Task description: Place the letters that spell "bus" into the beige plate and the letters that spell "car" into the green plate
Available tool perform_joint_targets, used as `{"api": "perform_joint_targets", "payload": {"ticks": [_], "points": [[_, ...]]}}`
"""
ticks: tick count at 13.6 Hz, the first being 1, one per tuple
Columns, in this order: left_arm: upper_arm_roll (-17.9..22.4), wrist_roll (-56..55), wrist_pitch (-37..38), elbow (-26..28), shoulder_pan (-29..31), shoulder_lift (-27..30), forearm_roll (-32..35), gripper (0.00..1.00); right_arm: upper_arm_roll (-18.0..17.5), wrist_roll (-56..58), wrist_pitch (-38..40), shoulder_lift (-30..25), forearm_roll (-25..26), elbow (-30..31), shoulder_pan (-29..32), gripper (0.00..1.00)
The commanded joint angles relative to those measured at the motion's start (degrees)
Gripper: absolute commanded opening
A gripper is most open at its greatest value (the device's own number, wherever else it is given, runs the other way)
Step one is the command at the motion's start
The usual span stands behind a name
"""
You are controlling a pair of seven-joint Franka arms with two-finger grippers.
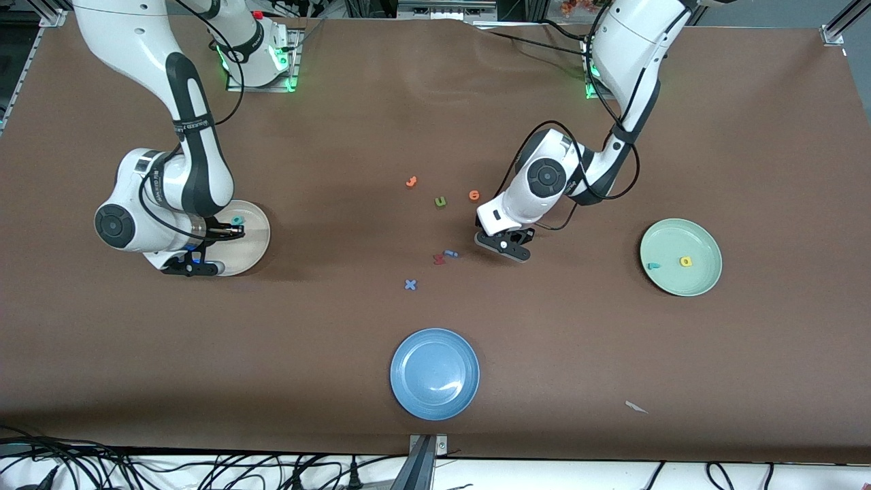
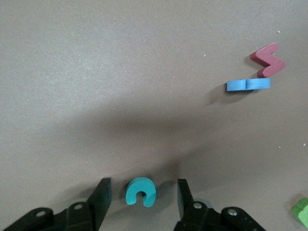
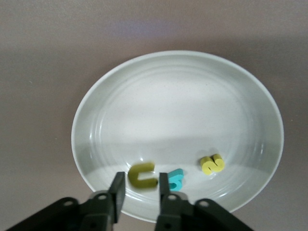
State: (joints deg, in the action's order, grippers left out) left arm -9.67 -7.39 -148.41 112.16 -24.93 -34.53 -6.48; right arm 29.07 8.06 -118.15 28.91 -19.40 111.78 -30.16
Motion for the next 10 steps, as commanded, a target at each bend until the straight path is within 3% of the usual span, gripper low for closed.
{"api": "perform_joint_targets", "payload": {"ticks": [1,3,4,6,8,10], "points": [[1.06,0.45,0.14,-0.45,-0.73,-1.33,1.55,0.41,-0.06,1.43,1.51,-1.13,-1.16,-0.51,0.54,0.99],[1.15,0.45,0.14,-0.36,-0.73,-1.33,1.56,0.20,0.20,1.52,4.75,-3.15,-1.08,-1.47,0.54,0.99],[1.15,0.45,0.14,-0.45,-0.73,-1.33,1.56,0.15,1.07,1.43,7.38,-4.37,-0.99,-2.69,0.54,0.99],[1.15,0.54,0.22,-0.45,-0.73,-1.33,1.56,0.12,3.35,1.52,15.53,-5.61,-0.46,-7.51,0.54,1.00],[4.12,2.11,1.28,-0.63,-0.56,0.59,2.86,0.09,6.08,1.52,25.37,-5.70,0.06,-14.97,0.54,1.00],[5.98,6.31,6.96,-0.89,2.15,4.36,4.01,0.04,7.84,1.60,33.38,-5.79,2.86,-22.10,0.54,1.00]]}}
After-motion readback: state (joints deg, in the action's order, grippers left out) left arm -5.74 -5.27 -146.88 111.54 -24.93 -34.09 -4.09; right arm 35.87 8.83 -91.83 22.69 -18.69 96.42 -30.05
